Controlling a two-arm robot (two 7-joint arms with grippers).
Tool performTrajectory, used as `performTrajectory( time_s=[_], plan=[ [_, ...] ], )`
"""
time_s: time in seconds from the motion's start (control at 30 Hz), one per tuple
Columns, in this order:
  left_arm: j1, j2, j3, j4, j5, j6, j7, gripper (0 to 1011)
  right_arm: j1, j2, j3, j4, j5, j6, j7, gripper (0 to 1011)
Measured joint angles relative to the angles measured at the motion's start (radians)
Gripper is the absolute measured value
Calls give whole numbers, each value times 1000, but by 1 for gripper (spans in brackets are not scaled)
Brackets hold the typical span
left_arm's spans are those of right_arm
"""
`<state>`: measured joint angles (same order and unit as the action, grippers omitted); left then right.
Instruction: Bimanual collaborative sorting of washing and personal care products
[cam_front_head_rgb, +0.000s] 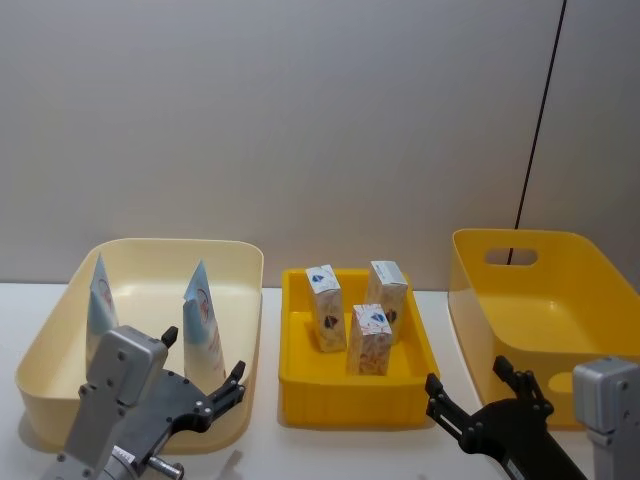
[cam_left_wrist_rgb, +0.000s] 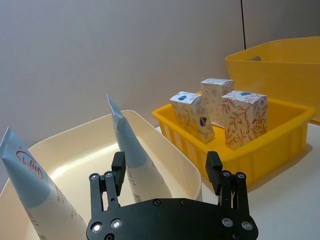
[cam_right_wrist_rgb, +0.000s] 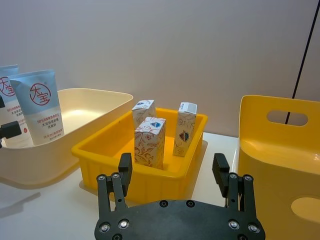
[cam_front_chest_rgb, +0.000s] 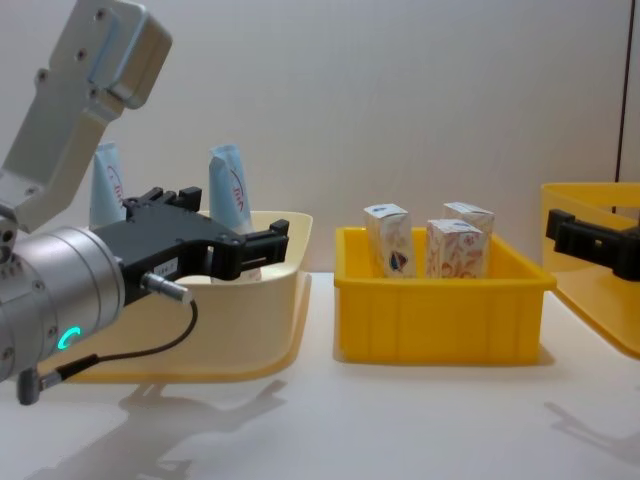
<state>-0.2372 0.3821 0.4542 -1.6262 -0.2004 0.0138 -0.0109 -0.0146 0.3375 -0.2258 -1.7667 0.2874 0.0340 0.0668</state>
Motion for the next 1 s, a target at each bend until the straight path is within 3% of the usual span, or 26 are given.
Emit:
performTrajectory(
  time_s=[0.67,1.0],
  plan=[
    [-1,-1,-5,2,-4,0,-4,1000,0,0,0,0,0,0,0,1001],
    [-30,-13,-47,35,-77,29,-50,997,0,0,0,0,0,0,0,1001]
  ],
)
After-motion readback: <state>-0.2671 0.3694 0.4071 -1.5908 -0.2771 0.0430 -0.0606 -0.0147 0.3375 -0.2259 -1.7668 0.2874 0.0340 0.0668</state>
